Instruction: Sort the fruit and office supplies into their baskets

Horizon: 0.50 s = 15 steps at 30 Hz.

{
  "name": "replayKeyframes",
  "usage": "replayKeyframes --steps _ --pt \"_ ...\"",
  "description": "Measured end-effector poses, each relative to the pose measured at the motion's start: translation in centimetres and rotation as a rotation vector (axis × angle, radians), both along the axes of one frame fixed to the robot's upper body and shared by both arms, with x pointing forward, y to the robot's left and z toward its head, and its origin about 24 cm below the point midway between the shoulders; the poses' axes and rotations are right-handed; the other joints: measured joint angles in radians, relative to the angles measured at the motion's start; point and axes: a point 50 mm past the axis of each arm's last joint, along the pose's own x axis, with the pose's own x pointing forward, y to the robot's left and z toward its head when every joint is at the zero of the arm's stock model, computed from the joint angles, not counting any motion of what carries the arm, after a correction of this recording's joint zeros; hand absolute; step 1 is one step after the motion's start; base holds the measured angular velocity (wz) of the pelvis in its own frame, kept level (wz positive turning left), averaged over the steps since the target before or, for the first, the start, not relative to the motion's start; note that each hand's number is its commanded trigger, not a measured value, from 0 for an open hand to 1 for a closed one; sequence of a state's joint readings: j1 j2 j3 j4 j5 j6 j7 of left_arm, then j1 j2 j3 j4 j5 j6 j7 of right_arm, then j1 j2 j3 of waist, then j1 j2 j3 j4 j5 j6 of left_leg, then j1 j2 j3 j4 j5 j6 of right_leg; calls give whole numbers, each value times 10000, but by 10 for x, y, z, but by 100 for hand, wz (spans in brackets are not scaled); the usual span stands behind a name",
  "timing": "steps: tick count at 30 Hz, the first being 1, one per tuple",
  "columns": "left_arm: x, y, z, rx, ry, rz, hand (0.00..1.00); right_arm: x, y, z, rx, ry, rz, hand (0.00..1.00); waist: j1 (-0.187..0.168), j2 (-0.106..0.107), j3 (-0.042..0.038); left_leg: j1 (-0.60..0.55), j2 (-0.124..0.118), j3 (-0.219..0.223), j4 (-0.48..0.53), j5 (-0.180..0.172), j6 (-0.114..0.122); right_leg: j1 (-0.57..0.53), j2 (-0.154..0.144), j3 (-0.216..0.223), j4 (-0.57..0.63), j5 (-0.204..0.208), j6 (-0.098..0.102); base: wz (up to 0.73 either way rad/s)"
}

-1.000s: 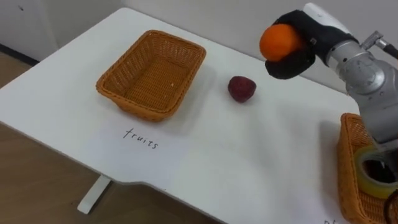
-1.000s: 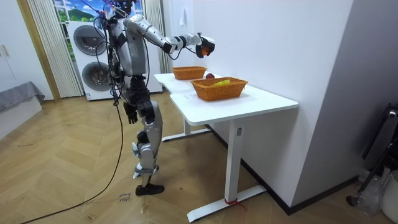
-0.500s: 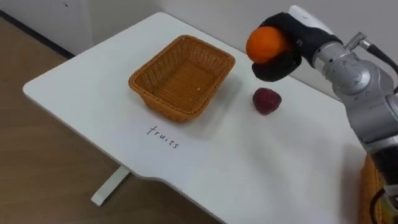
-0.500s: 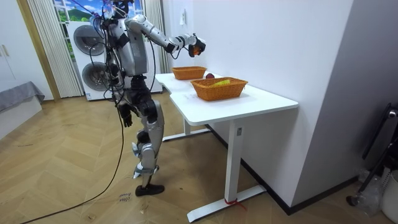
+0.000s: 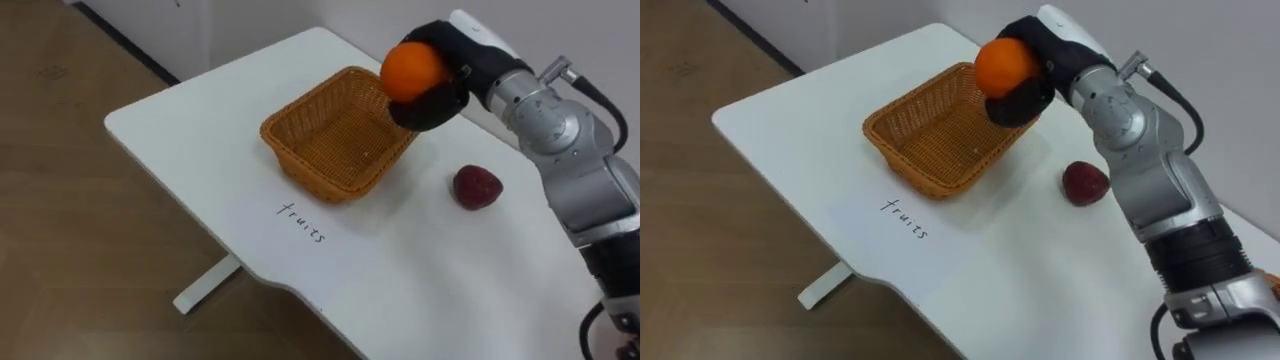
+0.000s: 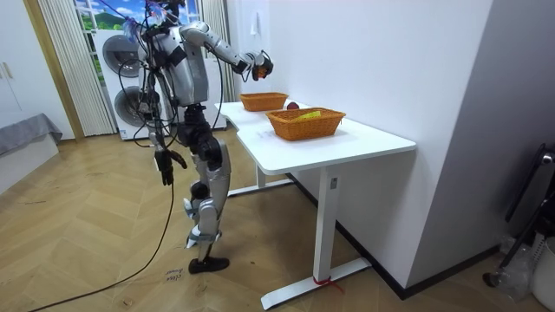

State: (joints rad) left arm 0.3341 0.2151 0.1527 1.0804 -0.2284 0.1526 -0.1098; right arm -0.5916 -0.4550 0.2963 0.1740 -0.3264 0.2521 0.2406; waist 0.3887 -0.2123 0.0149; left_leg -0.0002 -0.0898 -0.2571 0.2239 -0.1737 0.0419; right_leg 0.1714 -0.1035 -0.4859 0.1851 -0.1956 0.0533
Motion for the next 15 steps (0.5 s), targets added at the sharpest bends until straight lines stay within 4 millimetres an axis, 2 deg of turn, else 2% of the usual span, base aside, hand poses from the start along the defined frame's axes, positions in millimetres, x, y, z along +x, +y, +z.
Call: replayKeyframes --steps 7,10,15 --pt "0 1 0 46 -9 -6 0 -1 6 -7 168 251 248 100 84 25 31 -43 -141 -328 67 14 37 113 -68 -301 4 -39 63 14" --pt "0 2 1 48 -21 -3 0 1 3 -12 218 351 48 100 115 56 55 -66 -264 -513 116 25 54 195 -150 -471 7 -115 183 19" --pt "0 3 1 76 3 19 0 4 -8 -23 -133 638 -544 100 336 66 67 -168 -328 -585 170 30 75 168 -195 -689 10 -120 192 8"
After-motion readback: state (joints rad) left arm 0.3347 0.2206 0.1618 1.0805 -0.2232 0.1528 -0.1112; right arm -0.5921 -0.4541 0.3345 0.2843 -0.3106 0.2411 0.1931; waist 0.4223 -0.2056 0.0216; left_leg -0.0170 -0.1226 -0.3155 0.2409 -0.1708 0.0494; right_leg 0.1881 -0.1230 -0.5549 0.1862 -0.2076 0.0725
